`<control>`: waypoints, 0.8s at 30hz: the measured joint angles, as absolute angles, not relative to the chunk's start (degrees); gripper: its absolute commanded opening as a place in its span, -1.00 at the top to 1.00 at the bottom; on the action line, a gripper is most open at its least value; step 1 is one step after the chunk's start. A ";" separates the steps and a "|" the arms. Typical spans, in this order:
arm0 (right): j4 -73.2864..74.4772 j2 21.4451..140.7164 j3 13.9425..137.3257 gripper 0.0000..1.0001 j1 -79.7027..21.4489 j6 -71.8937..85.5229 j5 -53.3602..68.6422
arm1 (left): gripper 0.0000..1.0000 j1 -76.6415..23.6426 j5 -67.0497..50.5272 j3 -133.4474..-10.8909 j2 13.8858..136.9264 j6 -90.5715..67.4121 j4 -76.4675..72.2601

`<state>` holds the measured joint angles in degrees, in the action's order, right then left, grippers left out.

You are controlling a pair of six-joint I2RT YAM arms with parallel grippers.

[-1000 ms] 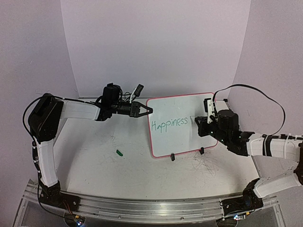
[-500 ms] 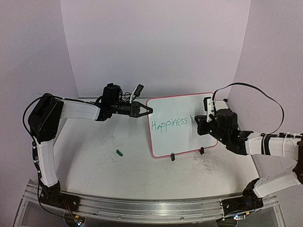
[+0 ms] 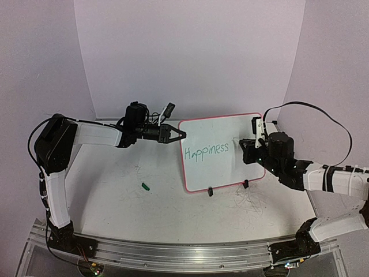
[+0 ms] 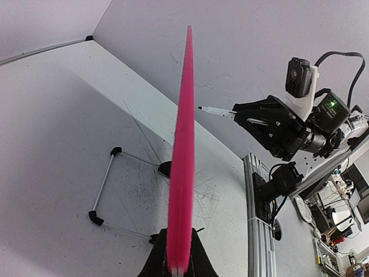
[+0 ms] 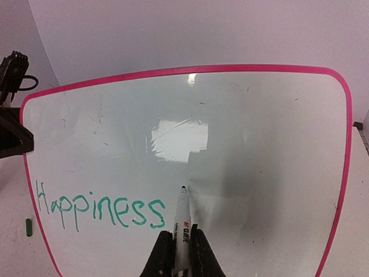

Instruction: Write a sentence on the whiteboard

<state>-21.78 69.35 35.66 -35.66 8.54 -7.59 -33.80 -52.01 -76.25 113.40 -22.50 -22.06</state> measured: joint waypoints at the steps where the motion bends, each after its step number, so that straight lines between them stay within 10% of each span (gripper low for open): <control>1: -21.75 69.24 35.64 1.00 -35.66 8.62 -7.50 | 1.00 -33.80 -52.01 -76.25 113.40 -22.51 -22.06; 24: -20.99 72.19 35.62 1.00 -35.68 9.10 -7.21 | 1.00 -33.82 -51.86 -76.25 113.40 -22.57 -22.04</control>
<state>-20.99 72.19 35.62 -35.68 9.10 -7.21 -33.82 -51.86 -76.25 113.40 -22.57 -22.04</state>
